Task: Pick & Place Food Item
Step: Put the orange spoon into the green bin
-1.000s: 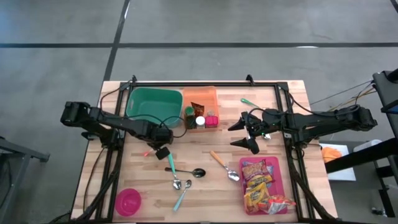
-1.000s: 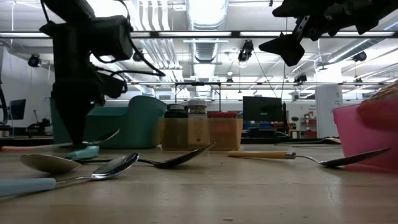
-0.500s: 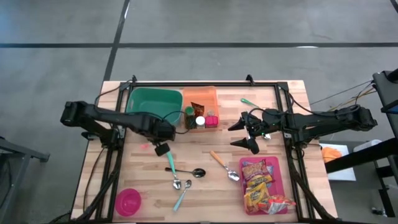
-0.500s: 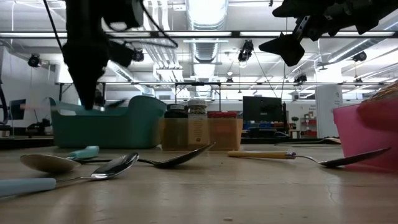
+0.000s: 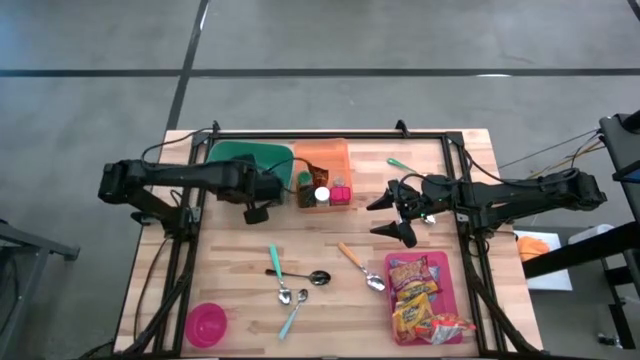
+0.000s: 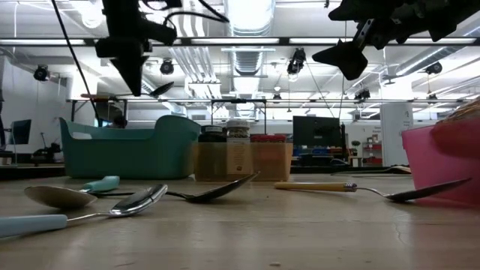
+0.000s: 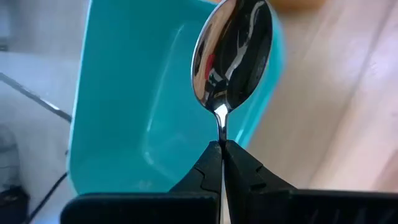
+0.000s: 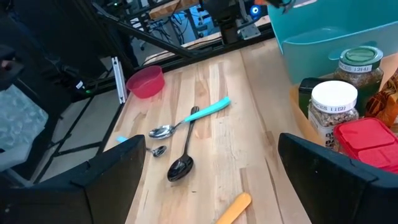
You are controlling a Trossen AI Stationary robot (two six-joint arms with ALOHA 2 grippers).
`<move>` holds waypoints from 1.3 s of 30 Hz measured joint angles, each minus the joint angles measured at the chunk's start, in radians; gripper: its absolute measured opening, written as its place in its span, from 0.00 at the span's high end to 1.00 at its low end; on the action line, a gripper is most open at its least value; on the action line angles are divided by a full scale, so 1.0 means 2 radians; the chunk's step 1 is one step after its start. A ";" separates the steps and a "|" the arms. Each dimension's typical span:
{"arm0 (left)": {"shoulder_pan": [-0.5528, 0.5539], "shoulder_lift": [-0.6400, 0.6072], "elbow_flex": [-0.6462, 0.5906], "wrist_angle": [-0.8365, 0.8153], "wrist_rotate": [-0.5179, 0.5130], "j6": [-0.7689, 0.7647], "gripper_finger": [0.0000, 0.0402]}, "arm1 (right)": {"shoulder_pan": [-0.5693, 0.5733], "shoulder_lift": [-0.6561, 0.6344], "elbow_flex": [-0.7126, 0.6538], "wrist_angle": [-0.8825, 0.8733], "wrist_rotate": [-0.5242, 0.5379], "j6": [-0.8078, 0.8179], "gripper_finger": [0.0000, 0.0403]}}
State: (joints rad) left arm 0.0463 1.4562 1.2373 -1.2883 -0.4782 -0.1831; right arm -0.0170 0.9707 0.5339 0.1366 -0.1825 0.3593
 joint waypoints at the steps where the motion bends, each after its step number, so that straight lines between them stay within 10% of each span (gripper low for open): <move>1: 0.010 0.000 0.000 0.000 -0.001 0.011 1.00 | 0.000 0.000 0.000 0.000 0.000 0.003 0.10; 16: 0.168 0.000 -0.030 0.082 0.081 0.134 1.00 | 0.000 0.000 0.000 0.000 0.000 0.012 0.10; 39: 0.181 0.012 -0.190 0.250 0.214 0.198 1.00 | 0.000 0.000 0.000 0.005 0.000 0.011 0.10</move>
State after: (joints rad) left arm 0.4077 1.4798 0.8577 -0.7876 -0.0508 0.2131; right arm -0.0174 0.9706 0.5339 0.1471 -0.1827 0.3820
